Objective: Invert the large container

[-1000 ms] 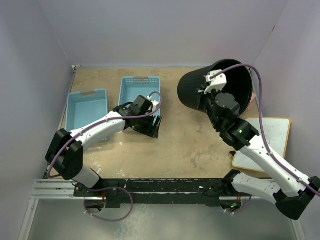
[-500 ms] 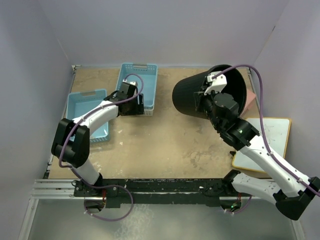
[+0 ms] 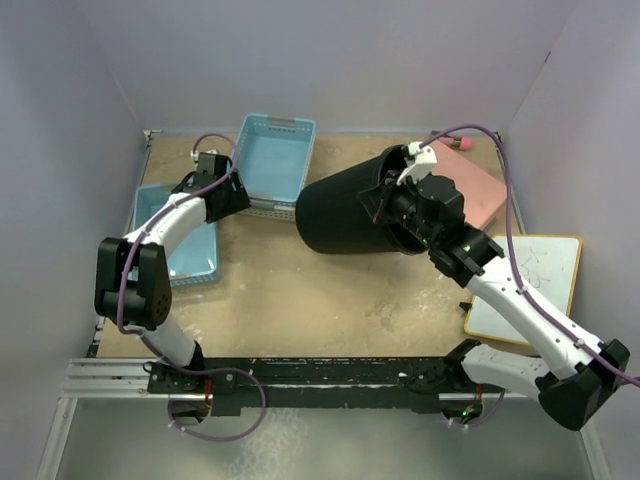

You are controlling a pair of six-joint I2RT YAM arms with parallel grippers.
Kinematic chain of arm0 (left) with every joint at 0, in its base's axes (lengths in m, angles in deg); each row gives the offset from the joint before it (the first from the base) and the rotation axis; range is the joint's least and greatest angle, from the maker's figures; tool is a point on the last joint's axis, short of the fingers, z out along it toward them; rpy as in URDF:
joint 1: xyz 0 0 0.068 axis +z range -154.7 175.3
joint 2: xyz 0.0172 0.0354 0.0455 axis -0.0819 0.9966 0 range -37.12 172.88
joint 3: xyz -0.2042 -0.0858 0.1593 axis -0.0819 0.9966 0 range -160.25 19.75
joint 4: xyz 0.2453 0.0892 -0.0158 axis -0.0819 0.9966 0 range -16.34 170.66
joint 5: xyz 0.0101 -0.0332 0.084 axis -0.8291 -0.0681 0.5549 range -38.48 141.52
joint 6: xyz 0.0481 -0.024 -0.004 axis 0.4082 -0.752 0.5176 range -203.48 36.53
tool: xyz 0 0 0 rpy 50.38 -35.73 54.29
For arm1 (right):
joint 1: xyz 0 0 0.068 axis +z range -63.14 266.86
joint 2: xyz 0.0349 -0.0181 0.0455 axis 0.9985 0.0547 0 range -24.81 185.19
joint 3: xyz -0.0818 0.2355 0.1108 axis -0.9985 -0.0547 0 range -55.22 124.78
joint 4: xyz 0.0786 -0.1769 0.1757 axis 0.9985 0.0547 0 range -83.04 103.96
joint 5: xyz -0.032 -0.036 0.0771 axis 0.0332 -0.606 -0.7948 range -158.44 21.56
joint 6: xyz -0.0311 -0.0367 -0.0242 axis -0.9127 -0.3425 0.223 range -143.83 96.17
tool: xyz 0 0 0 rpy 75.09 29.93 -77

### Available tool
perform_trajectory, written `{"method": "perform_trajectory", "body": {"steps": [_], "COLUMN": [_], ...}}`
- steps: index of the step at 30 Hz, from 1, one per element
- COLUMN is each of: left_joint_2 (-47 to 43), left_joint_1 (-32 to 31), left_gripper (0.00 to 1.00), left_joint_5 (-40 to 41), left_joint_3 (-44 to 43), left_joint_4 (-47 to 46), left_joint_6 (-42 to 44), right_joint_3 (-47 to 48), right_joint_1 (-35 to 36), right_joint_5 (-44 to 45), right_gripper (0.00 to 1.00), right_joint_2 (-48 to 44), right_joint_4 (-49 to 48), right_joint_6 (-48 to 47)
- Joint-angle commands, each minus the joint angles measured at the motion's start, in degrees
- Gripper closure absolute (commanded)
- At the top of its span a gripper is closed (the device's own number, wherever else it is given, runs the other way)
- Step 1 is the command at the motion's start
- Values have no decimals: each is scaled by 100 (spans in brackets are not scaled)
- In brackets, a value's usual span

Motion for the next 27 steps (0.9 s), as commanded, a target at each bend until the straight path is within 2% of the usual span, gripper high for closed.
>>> {"method": "perform_trajectory", "body": {"steps": [1, 6, 13, 17, 19, 21, 27], "left_joint_2": [-347, -798, -1430, -1499, -1544, -1634, -1923], "left_joint_1": [33, 48, 145, 148, 147, 148, 140], "left_gripper": [30, 30, 30, 30, 30, 30, 30], "left_joint_5": [-20, -206, -394, -946, -1246, -1463, -1819], "left_joint_3": [-352, -433, -434, -398, -301, -161, 109], "left_joint_4": [-171, 88, 437, 555, 549, 529, 721], "left_joint_6": [-108, -91, -96, -103, -104, -142, -236], "right_joint_3": [-127, -548, -1259, -1648, -1772, -1764, -1729], "right_joint_1": [-201, -348, -526, -689, -823, -924, -1127], "right_joint_5": [-1281, -2394, -3261, -3295, -3217, -3162, -3079], "right_gripper": [100, 100, 100, 100, 100, 89, 63], "right_joint_2": [80, 447, 883, 838, 742, 716, 773], "right_joint_4": [-1276, -2301, -3456, -3363, -3013, -2493, -1462], "right_joint_6": [959, 1958, 3017, 3027, 2778, 2427, 1702]}}
